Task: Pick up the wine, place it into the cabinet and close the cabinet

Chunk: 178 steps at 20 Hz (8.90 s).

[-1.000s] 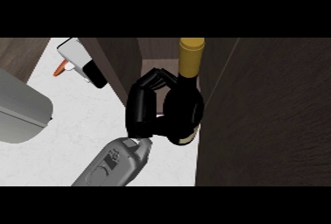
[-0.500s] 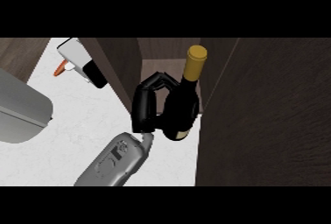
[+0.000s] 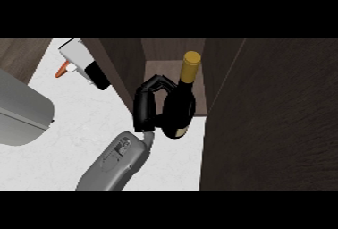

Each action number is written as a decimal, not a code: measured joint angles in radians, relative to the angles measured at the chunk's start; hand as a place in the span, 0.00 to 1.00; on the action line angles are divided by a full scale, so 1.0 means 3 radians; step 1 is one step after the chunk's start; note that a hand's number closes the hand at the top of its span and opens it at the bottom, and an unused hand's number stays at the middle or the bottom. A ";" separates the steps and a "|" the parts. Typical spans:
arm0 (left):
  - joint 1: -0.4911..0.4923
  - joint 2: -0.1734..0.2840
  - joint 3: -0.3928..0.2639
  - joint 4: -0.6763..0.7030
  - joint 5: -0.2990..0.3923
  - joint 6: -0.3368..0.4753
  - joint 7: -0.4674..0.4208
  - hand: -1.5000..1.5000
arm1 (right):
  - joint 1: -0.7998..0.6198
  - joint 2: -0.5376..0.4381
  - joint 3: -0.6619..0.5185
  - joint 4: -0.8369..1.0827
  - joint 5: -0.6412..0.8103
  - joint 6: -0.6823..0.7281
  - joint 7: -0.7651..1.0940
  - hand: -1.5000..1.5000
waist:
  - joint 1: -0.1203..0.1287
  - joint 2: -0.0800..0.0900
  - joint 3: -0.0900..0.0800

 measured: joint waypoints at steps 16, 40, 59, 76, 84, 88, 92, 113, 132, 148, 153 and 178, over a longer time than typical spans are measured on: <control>-0.0545 0.0026 0.0503 0.0776 0.0292 -0.0370 -0.0098 1.00 | -0.0014 0.0009 0.0021 -0.0006 -0.0027 -0.0046 0.0060 0.00 | -0.0012 0.0001 0.0000; -0.1655 0.0043 0.1084 0.2500 0.0390 -0.0450 -0.0851 1.00 | 0.0126 0.0074 0.0150 0.0028 -0.0048 0.0064 -0.0136 0.00 | -0.0097 0.0030 0.0000; -0.1909 -0.0005 0.1607 0.3070 0.0704 -0.0890 -0.1130 1.00 | 0.0158 0.0104 0.0293 0.0027 -0.0036 0.0044 -0.0186 0.00 | -0.0155 0.0027 0.0017; -0.1945 0.0006 0.1619 0.3451 0.0505 -0.0620 -0.1234 0.00 | 0.0005 0.0052 0.0241 0.0048 -0.0036 0.0008 -0.0135 0.00 | -0.0197 0.0061 0.0010; -0.1895 -0.0001 0.1624 0.3487 0.0451 -0.0539 -0.1300 0.00 | 0.0068 0.0043 0.0228 0.0058 -0.0043 0.0063 -0.0193 0.00 | -0.0210 0.0070 0.0008; -0.1856 -0.0005 0.1666 0.3441 0.0462 -0.0564 -0.1404 0.00 | 0.0069 0.0061 0.0264 0.0056 -0.0043 0.0056 -0.0201 0.00 | -0.0219 0.0070 0.0011; -0.1849 -0.0006 0.1675 0.3440 0.0445 -0.0580 -0.1446 0.00 | 0.0038 0.0058 0.0253 0.0056 -0.0045 0.0037 -0.0184 0.00 | -0.0219 0.0071 0.0009; -0.1784 -0.0012 0.1544 0.3365 0.0448 -0.1217 -0.1556 0.00 | -0.0053 0.0092 0.0408 0.0055 -0.0010 -0.0077 -0.0085 0.00 | -0.0205 0.0054 0.0000; -0.0905 -0.0004 0.0403 0.2243 0.1405 -0.0967 -0.1403 0.00 | -0.0063 0.0083 0.0426 0.0036 0.0016 -0.0178 0.0001 0.00 | -0.0116 -0.0011 0.0000; 0.0459 0.0027 -0.0931 -0.0109 0.1250 0.0293 -0.1092 0.00 | -0.0023 0.0008 0.0287 -0.0003 0.0066 -0.0236 0.0005 0.00 | 0.0045 -0.0018 0.0001; 0.0895 0.0179 -0.1127 -0.0833 0.1041 0.0560 -0.0912 0.00 | -0.0008 -0.0016 0.0271 -0.0015 0.0070 -0.0221 0.0011 0.00 | 0.0054 -0.0020 0.0002; 0.2327 0.1554 -0.1331 -0.2880 0.0614 0.0235 -0.0719 0.00 | 0.0329 -0.0081 0.0460 0.0011 -0.0076 0.0346 -0.0002 1.00 | 0.0043 -0.0014 0.0001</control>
